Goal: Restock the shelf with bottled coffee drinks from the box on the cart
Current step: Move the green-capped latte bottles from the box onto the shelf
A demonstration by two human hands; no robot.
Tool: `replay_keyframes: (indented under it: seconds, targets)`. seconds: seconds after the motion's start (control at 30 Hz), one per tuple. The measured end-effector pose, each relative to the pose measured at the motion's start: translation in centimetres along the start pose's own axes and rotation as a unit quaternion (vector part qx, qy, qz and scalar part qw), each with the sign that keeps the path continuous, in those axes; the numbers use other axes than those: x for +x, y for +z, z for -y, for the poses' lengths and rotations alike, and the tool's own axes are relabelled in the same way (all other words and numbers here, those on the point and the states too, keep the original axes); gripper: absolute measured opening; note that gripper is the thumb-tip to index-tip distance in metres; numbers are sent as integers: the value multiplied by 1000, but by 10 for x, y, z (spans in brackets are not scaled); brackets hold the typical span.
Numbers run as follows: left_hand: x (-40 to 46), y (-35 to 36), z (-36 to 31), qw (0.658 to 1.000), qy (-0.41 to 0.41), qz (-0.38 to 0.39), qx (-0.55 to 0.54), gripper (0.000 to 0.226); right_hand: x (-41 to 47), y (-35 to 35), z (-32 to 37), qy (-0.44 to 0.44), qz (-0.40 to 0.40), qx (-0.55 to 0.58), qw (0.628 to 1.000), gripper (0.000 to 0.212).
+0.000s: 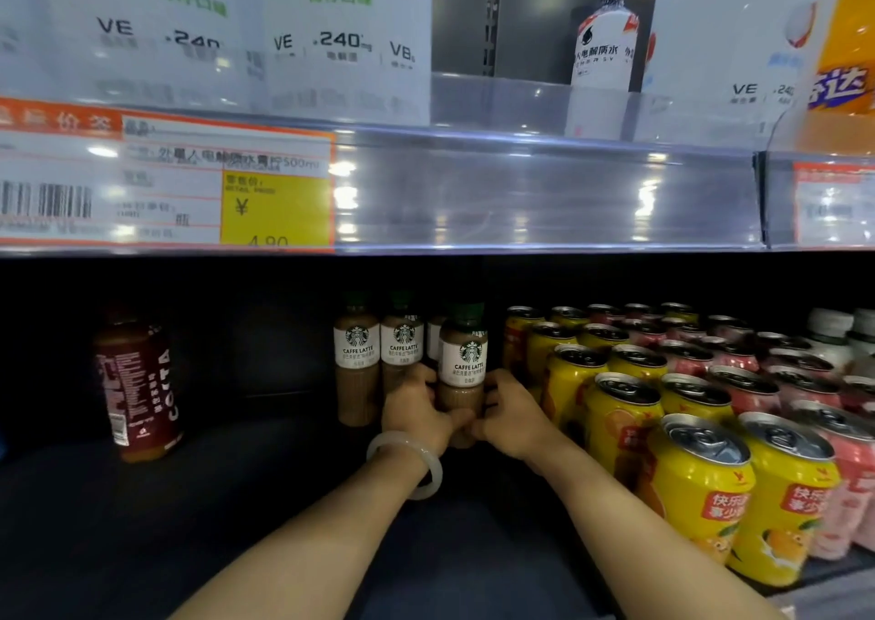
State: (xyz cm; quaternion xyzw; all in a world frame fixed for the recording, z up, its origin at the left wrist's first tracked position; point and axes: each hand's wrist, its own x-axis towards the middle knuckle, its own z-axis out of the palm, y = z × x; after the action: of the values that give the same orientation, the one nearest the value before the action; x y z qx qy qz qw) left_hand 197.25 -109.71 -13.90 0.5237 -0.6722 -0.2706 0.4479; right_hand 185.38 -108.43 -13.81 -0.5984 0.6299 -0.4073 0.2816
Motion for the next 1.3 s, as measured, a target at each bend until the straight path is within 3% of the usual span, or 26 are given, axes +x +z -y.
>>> replay_keyframes:
  seconds: [0.67, 0.9, 1.07, 1.3]
  targets:
    - [7, -11, 1, 998, -12, 50, 33, 53, -3, 2, 7, 42, -9, -28, 999, 65]
    - [-4, -35, -5, 982, -17, 95, 161, 59, -28, -3, 15, 75, -13, -125, 989, 63]
    - [-36, -70, -18, 946, 2, 133, 296, 43, -61, 0, 45, 10, 30, -235, 971, 43]
    - [-121, -138, -36, 888, 12, 62, 455, 49, -124, 32, 90, -176, 99, -357, 912, 45]
